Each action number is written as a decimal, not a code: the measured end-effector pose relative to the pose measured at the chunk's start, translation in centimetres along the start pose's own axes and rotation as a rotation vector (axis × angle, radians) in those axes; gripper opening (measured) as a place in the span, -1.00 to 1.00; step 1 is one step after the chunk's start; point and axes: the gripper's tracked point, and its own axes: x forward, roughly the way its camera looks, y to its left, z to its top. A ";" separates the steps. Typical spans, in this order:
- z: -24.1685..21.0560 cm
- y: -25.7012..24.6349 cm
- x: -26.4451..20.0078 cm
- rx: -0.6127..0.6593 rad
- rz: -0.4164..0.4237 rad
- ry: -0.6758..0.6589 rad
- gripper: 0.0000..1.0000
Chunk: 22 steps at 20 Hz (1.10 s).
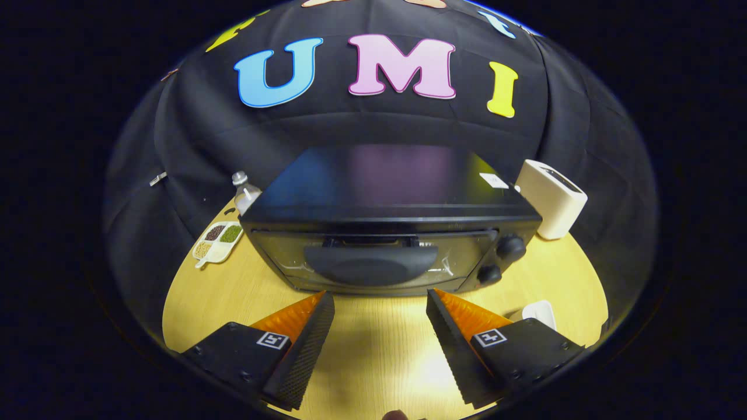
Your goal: Open the toaster oven, put the food inside, and close the toaster oven door.
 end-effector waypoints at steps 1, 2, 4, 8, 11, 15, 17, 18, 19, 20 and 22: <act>1.0 -0.2 0.1 -0.010 -0.001 -0.022 0.96; 1.8 -0.4 -0.1 -0.018 0.004 -0.043 0.96; 2.6 -0.6 -1.0 -0.025 0.015 -0.073 0.96; 3.8 -1.0 -3.2 -0.046 0.037 -0.125 0.96; 5.4 -1.6 -5.6 -0.047 0.051 -0.180 0.95; 9.0 -3.3 -8.9 -0.037 0.055 -0.271 0.95; 10.9 -4.5 -10.5 -0.035 0.053 -0.316 0.95; 12.1 -5.2 -11.4 -0.035 0.049 -0.342 0.95; 12.9 -5.8 -12.1 -0.034 0.045 -0.360 0.95; 13.9 -6.4 -12.9 -0.033 0.041 -0.383 0.95; 15.4 -7.8 -14.4 -0.014 0.032 -0.416 0.95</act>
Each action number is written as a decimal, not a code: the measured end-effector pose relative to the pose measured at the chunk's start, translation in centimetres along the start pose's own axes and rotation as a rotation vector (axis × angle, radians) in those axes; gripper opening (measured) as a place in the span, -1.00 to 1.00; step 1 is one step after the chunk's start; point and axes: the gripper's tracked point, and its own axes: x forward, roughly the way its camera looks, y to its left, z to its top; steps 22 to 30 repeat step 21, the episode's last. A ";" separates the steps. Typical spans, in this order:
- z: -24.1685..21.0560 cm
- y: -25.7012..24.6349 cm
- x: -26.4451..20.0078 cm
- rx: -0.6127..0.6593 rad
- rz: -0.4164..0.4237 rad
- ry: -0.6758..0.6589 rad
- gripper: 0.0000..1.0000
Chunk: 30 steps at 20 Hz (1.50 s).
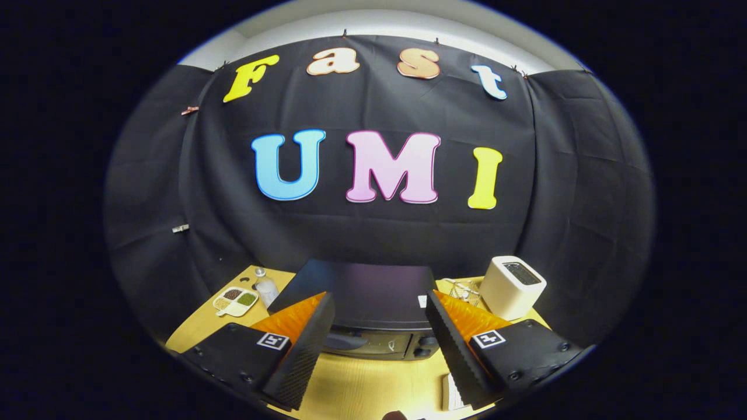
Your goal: Open the toaster oven, put the food inside, and close the toaster oven door.
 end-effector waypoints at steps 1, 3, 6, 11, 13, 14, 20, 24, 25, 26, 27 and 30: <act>1.0 -0.5 -0.4 0.014 -0.003 -0.018 0.95; 2.8 -1.9 -1.0 0.030 -0.011 -0.054 0.95; 5.0 -4.1 -1.9 0.020 -0.032 -0.095 0.94; 8.4 -7.1 -3.4 0.014 -0.073 -0.168 0.95; 9.0 -8.1 -3.8 0.026 -0.090 -0.192 0.94; 9.1 -8.5 -3.9 0.028 -0.093 -0.198 0.94; 8.8 -10.2 -4.3 0.008 -0.123 -0.200 0.94; 8.8 -10.3 -4.4 0.009 -0.124 -0.200 0.94; 8.8 -10.3 -4.4 0.009 -0.124 -0.200 0.94; 8.8 -10.3 -4.4 0.009 -0.124 -0.200 0.94; 8.8 -10.3 -4.4 0.009 -0.124 -0.200 0.94; 8.8 -10.3 -4.4 0.009 -0.124 -0.200 0.94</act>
